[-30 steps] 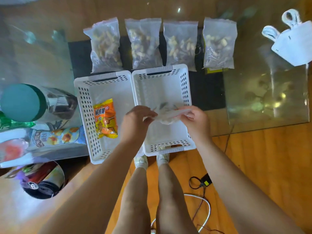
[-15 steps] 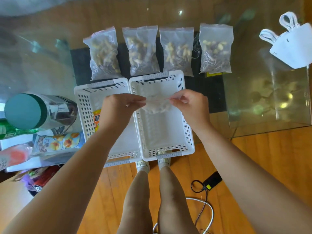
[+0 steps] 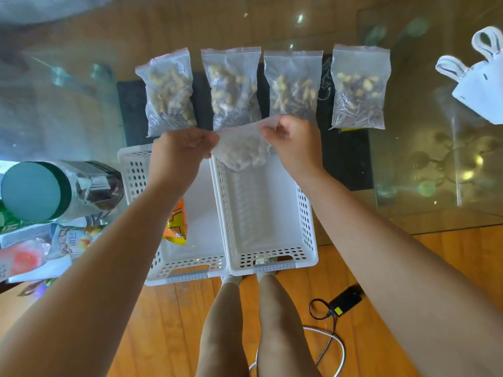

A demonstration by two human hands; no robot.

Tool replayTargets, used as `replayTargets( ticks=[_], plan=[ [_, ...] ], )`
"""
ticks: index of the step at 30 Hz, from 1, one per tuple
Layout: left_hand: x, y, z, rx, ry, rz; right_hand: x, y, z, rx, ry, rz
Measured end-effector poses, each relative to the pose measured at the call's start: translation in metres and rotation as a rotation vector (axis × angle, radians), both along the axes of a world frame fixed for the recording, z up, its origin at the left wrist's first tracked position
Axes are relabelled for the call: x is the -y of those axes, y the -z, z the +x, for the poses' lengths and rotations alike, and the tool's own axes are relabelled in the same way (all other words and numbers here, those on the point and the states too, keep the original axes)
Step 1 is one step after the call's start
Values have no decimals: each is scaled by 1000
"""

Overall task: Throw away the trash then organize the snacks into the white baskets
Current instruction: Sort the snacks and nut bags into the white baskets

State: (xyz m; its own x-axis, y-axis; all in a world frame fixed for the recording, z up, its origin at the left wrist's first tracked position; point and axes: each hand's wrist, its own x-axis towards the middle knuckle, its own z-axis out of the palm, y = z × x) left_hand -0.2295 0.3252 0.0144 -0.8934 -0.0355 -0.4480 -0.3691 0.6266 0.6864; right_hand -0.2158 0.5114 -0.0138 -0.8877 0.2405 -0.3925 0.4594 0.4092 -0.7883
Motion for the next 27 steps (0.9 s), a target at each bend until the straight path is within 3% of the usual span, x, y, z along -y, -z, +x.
replayTargets(
  ticks=[3, 6, 8, 9, 12, 14, 20, 27],
  plan=[
    [-9, 6, -13, -28, -40, -83, 3, 3, -10, 15, 16, 27],
    [-15, 10, -24, 17, -73, -110, 6, -11, -3, -218, 105, 90],
    [-16, 12, -28, 54, -70, -114, 8, -16, 8, -370, 18, 105],
    [-16, 14, -29, 63, -67, -120, 10, -16, 13, -356, -81, 72],
    [-16, 19, -31, 64, -71, -151, 16, -9, 15, -44, -381, -52],
    [-16, 20, -31, 55, -73, -166, 16, -3, 13, 13, -437, -79],
    [-46, 6, -55, -126, 241, -120, -24, -13, -2, -123, -286, -171],
    [-129, 14, -113, -203, 491, -113, -118, 12, -68, -131, -52, 191]
  ],
)
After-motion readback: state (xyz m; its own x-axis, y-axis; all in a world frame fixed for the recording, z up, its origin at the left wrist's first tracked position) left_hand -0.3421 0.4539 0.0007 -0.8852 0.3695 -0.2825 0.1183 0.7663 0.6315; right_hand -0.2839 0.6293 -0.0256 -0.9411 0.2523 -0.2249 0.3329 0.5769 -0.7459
